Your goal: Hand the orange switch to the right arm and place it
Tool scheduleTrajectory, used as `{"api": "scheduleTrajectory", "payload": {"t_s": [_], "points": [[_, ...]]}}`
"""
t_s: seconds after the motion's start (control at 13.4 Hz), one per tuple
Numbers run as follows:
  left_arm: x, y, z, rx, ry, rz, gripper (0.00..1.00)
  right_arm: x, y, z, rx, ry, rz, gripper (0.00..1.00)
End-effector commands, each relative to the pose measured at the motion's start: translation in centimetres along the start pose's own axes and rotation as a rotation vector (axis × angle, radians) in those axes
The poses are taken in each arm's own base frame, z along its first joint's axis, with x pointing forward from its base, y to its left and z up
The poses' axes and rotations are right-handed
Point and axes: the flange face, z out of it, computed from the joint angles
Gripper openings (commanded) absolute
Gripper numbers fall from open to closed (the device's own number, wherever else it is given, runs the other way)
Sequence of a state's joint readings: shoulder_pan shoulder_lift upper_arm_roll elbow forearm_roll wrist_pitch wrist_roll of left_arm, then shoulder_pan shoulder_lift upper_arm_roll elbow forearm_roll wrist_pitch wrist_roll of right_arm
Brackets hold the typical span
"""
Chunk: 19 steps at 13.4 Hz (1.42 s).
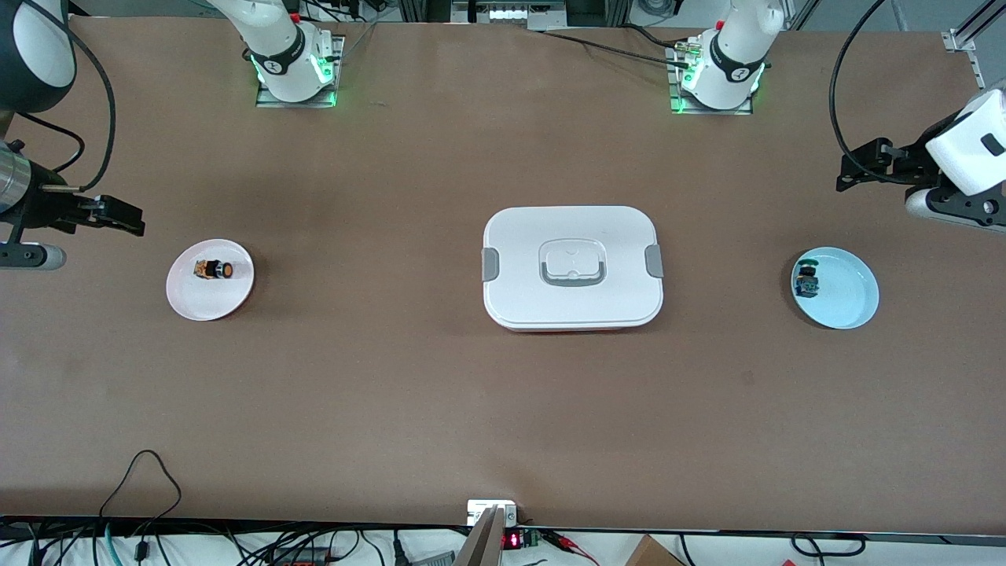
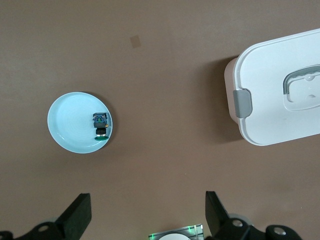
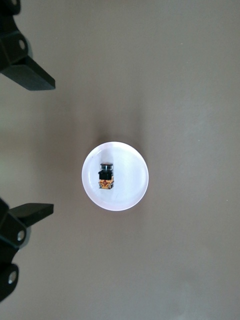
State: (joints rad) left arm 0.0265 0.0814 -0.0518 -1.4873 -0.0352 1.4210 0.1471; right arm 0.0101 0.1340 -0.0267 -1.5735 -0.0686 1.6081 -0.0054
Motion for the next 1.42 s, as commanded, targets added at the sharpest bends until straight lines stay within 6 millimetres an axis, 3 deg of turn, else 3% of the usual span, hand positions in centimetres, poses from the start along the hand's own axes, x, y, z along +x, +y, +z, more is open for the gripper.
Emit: {"api": "scheduleTrajectory", "payload": {"t_s": [0.0,0.75,1.19,1.34], "points": [[0.2,-0.2,-0.3,0.026,0.003,0.022,1.00,-2.9,-0.4,-0.4,0.022,-0.001,0.015,1.00],[0.4,-0.6,-0.2,0.063,0.015,0.020,1.00,-3.1,-0.3,-0.8,0.020,-0.015,0.003,1.00],[1.2,-1.1,-0.2,0.092,0.051,0.016,1.00,-3.3,0.5,-3.6,0.023,0.022,0.015,1.00],[1.2,-0.9,-0.2,0.081,0.053,0.017,1.00,-3.4,0.5,-3.7,0.023,0.012,0.018,1.00]]}}
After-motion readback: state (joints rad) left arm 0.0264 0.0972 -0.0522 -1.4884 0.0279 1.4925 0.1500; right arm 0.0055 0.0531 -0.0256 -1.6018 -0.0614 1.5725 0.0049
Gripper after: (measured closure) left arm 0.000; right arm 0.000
